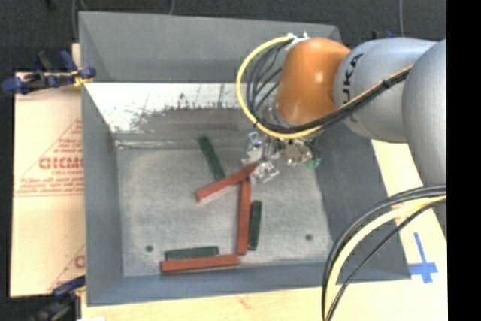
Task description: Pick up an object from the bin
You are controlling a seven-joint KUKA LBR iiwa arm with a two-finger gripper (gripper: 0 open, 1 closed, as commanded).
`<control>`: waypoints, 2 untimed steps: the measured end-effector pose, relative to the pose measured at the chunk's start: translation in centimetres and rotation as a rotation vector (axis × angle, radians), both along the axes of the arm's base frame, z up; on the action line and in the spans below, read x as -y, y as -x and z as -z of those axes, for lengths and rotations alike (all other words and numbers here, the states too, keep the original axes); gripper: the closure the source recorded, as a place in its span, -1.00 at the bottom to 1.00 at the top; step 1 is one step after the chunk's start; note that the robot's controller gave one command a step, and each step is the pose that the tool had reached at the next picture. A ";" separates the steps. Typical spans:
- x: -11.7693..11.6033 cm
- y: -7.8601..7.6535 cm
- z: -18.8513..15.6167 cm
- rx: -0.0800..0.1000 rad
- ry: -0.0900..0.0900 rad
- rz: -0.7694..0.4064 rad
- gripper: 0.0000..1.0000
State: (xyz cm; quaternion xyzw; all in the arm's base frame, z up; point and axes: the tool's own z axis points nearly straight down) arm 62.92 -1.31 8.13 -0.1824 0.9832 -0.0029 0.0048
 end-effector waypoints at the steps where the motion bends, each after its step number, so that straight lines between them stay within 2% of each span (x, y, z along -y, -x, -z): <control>1: -1.2 0.5 -7.5 -0.009 -0.003 0.018 -1.00; 2: -2.0 0.3 -14.1 -0.003 -0.003 0.030 -1.00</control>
Offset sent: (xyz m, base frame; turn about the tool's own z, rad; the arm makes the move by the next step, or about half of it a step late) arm 0.0000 0.0000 0.0000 0.0000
